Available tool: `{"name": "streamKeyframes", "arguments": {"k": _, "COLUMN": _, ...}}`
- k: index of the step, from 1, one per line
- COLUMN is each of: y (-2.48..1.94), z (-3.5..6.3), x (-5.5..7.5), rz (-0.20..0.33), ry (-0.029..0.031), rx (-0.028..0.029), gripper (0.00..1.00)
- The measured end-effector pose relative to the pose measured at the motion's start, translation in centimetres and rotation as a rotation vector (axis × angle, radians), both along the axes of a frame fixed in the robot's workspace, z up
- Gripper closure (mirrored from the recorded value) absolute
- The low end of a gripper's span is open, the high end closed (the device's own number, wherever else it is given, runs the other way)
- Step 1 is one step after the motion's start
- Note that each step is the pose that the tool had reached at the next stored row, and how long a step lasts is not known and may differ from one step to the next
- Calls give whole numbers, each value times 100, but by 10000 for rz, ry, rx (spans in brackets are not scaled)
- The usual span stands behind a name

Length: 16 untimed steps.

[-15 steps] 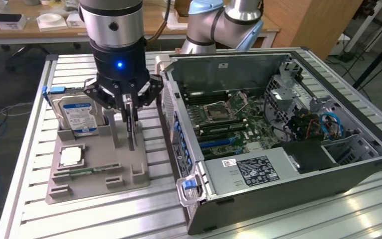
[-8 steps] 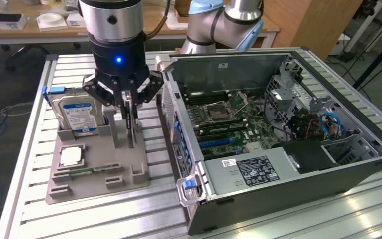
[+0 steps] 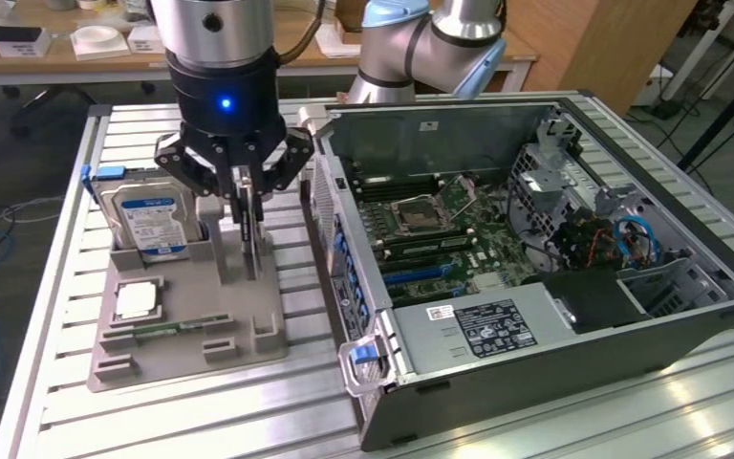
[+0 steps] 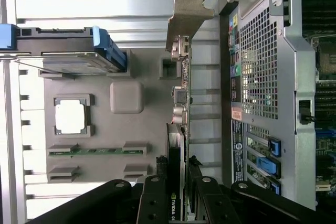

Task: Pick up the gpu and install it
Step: 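Pick up the gpu and move the gpu toward the slot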

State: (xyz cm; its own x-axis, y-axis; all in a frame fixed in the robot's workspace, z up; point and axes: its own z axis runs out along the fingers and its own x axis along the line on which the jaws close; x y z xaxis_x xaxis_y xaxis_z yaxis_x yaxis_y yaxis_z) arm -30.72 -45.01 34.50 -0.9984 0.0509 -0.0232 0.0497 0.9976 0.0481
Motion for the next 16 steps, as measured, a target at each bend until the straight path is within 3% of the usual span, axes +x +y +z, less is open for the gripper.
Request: {"name": "streamKeyframes", "arguments": {"k": 16, "y": 0, "z": 181, "x": -13, "rz": 0, "ry": -1, "rx": 0, "gripper": 74}}
